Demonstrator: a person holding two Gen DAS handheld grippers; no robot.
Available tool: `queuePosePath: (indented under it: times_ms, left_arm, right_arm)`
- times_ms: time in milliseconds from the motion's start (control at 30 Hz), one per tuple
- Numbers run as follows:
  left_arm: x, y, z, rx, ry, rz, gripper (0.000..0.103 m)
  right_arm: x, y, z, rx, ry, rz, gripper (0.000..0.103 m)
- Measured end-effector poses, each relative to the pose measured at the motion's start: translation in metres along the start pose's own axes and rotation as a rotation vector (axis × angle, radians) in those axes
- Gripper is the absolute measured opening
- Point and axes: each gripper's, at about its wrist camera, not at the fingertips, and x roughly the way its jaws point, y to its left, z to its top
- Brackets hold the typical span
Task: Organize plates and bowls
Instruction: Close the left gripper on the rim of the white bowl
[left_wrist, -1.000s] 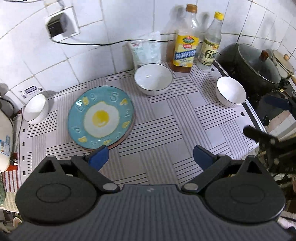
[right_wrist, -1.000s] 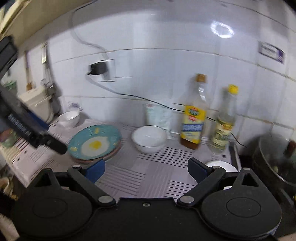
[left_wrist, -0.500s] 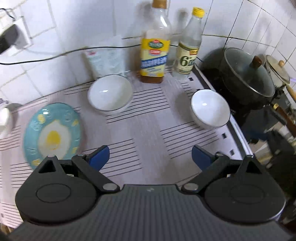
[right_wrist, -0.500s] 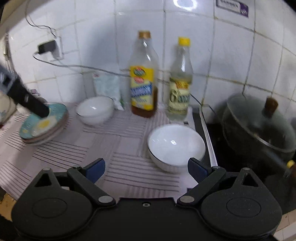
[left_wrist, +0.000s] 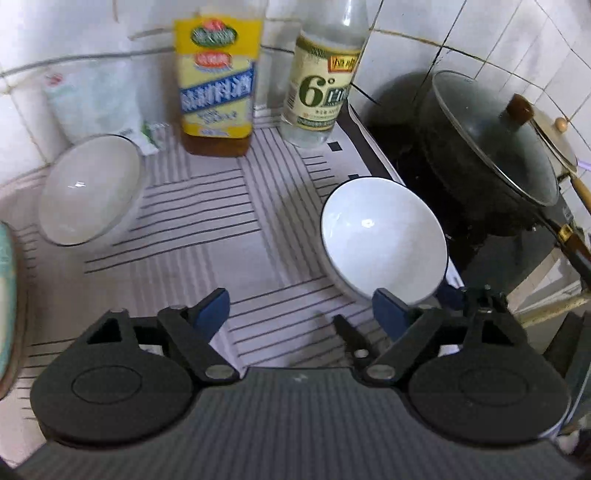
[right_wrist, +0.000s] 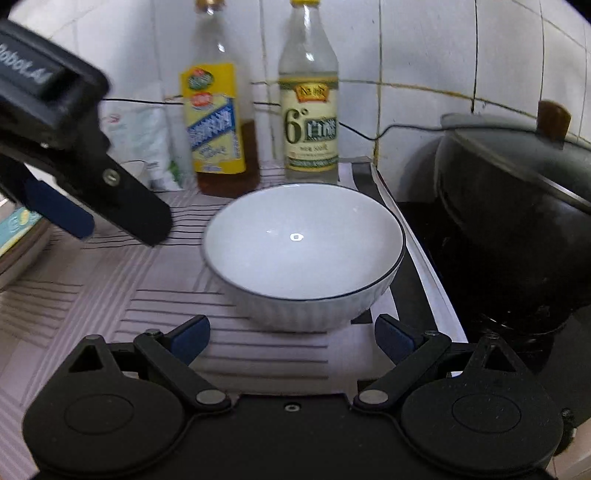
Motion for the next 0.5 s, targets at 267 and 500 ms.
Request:
queuePosePath:
  times_ms: [267,500]
  left_arm:
    - [0.039,-0.007,0.021,-0.041,0.048,-0.039,0.035]
    - [0.052,-0.011,0.023,-0.007,0.069,-0.065,0.015]
  right_arm:
    - [0.012,-0.004,0.010,-0.002,-0.017,-0.007,0.098]
    - [0.018,-0.004,0.013,-0.046,-0.015,-0.003,0.098]
